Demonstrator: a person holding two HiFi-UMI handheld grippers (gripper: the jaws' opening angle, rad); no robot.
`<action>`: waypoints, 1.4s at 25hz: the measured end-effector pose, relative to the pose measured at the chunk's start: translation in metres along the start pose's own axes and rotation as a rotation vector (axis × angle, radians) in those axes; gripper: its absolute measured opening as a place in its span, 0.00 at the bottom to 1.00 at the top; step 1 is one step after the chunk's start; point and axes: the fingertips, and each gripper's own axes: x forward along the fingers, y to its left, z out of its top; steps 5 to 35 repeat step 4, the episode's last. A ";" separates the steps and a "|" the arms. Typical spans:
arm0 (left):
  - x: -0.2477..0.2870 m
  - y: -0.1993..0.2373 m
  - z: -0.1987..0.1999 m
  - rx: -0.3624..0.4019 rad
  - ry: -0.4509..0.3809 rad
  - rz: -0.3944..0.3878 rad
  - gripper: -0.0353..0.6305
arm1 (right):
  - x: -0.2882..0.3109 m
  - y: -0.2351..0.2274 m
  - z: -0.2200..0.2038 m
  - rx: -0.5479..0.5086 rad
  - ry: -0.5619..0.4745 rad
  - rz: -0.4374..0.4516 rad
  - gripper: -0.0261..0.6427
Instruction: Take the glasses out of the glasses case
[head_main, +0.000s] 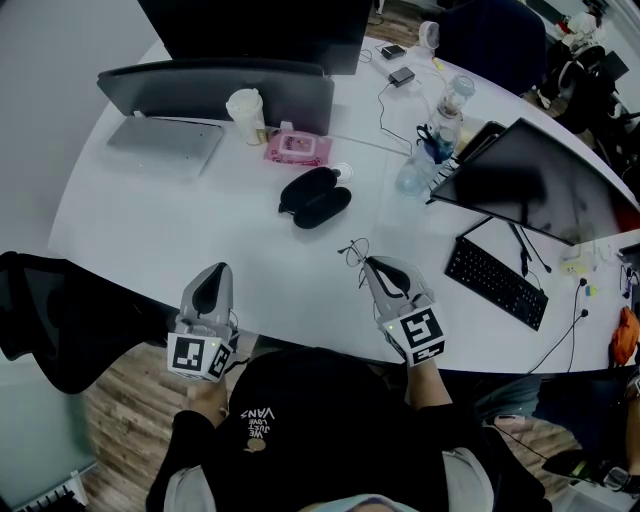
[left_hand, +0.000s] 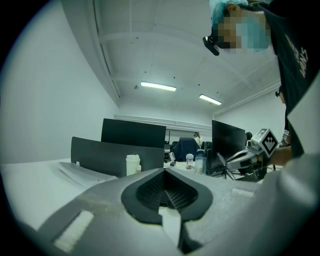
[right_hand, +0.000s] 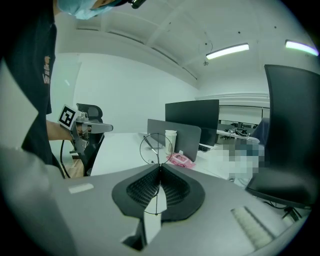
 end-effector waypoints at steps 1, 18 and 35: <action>0.000 0.000 0.000 0.000 0.001 0.000 0.05 | 0.000 0.000 0.000 0.000 0.001 -0.001 0.05; 0.000 0.001 -0.001 -0.002 0.003 0.000 0.05 | 0.000 -0.001 -0.001 0.002 0.001 -0.003 0.05; 0.000 0.001 -0.001 -0.002 0.003 0.000 0.05 | 0.000 -0.001 -0.001 0.002 0.001 -0.003 0.05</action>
